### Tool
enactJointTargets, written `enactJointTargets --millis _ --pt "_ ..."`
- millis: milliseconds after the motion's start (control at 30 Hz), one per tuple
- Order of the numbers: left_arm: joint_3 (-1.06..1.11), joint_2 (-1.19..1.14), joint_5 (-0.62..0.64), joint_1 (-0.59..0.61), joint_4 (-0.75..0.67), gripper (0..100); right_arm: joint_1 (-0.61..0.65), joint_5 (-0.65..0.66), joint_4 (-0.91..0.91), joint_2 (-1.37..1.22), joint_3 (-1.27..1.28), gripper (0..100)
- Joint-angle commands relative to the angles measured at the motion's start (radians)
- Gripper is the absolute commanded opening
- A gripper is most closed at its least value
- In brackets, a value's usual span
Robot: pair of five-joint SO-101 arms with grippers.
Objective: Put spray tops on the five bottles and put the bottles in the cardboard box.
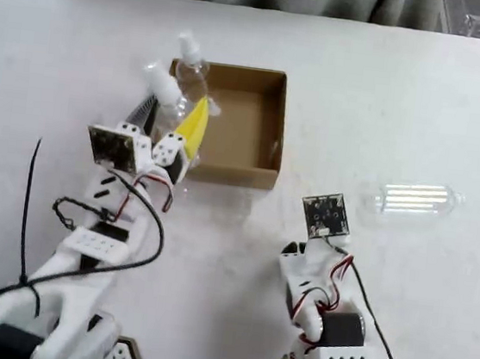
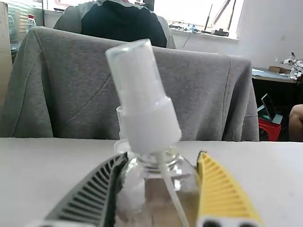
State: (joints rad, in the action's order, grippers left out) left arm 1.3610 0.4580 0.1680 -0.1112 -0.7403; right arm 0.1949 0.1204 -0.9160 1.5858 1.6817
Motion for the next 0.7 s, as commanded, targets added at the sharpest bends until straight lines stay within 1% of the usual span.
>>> enactJointTargets --millis 0,167,300,467,667 --pt "-0.087 -0.094 0.006 0.028 -0.091 2 -0.007 0.0 0.015 0.004 0.014 1.5" --pt "-0.097 -0.202 0.006 0.027 -0.189 2 -0.007 0.0 0.015 0.004 0.014 1.5" --pt "-0.101 -0.254 0.005 0.027 -0.238 2 -0.007 0.0 0.015 0.004 0.014 1.5" --pt "-0.109 -0.285 -0.038 0.028 -0.241 2 -0.007 0.0 0.015 0.004 0.014 1.5" --pt "-0.107 -0.282 -0.038 0.028 -0.241 2 -0.007 0.0 0.015 0.004 0.014 1.5"
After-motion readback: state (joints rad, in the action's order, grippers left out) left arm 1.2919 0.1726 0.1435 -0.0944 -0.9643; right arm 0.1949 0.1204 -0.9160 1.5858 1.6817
